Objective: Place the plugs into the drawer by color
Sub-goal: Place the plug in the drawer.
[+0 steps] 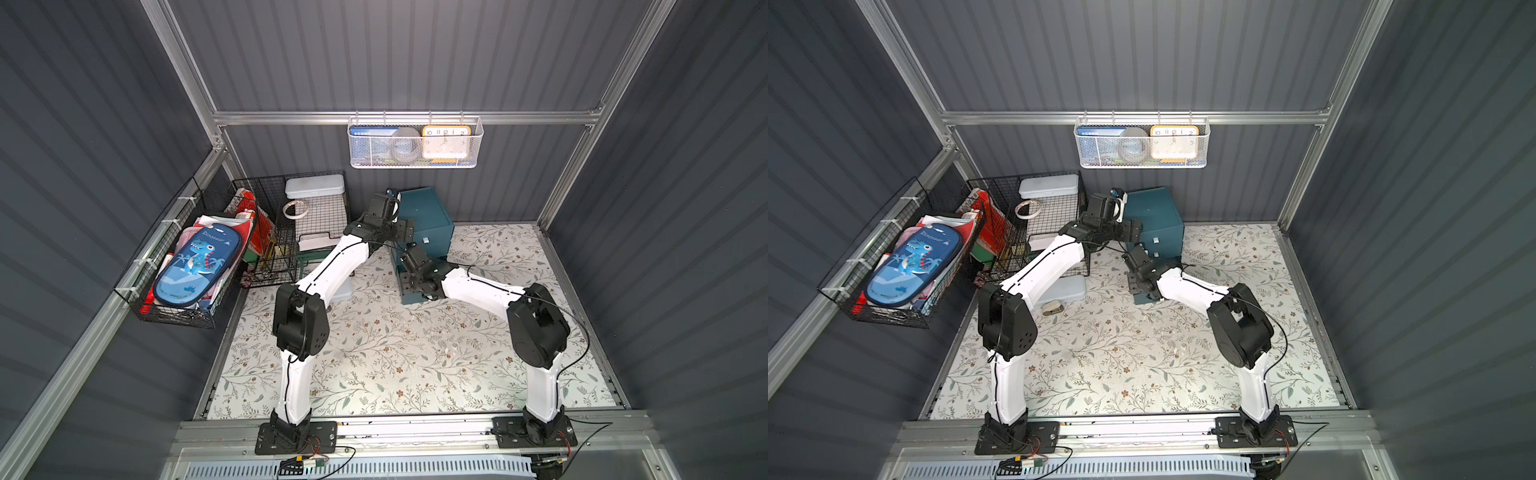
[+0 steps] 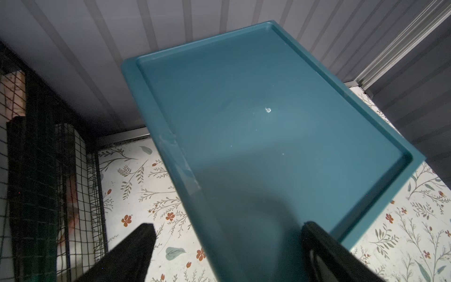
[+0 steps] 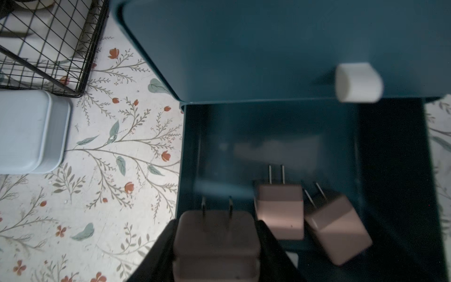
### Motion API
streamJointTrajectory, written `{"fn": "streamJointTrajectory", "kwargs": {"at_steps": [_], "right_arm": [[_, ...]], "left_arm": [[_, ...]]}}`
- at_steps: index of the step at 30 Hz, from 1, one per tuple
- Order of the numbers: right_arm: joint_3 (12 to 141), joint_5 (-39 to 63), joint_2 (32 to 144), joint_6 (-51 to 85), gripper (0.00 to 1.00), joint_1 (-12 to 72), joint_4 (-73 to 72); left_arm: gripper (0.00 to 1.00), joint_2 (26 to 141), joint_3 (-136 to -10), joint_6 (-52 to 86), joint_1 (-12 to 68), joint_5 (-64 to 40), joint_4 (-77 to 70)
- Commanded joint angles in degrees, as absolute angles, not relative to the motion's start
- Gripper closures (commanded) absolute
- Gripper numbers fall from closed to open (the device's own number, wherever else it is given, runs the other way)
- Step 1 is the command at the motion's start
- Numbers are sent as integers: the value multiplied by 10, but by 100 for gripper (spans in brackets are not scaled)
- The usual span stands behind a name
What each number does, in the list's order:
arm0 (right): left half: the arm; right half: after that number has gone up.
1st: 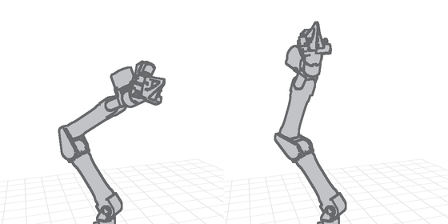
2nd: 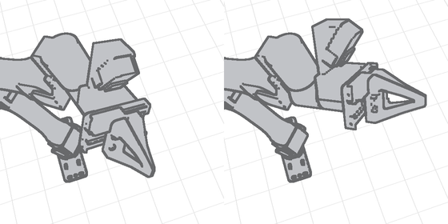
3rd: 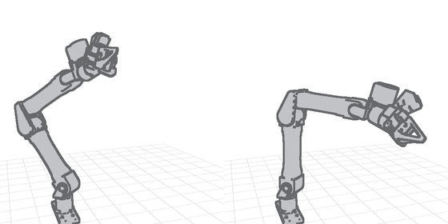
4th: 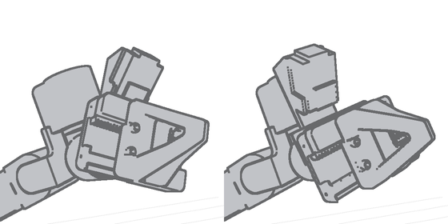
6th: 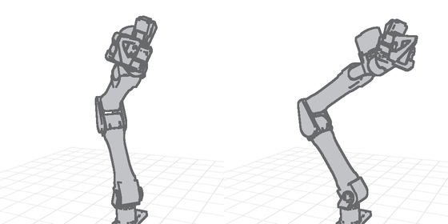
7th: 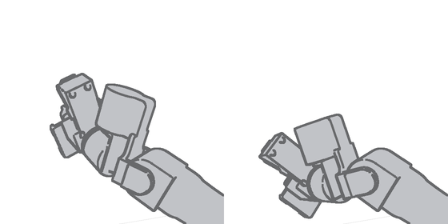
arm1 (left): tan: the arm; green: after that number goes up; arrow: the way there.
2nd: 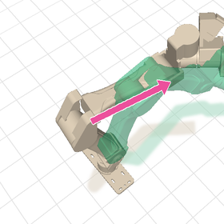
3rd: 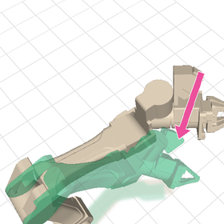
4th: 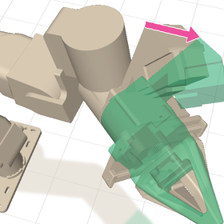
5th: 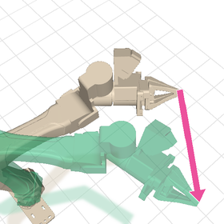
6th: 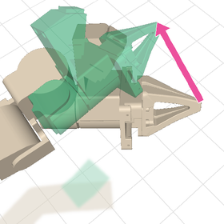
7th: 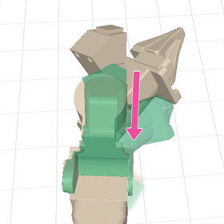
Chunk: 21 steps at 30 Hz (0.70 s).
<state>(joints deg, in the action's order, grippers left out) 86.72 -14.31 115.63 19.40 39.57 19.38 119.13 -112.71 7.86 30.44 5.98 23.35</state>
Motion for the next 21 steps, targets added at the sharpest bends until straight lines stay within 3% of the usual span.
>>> {"fn": "streamJointTrajectory", "kwargs": {"at_steps": [1,5,10,21], "right_arm": [[880,-151,1176,178,74,393,153],[879,-139,1192,183,71,392,155],[867,-118,1187,189,57,388,160],[891,-86,1136,185,41,374,178]], "left_arm": [[2,1217,-1088,43,315,56,359],[2,1219,-1090,43,315,54,361],[2,1221,-1092,43,315,54,363],[2,1222,-1092,43,315,54,365]]}}
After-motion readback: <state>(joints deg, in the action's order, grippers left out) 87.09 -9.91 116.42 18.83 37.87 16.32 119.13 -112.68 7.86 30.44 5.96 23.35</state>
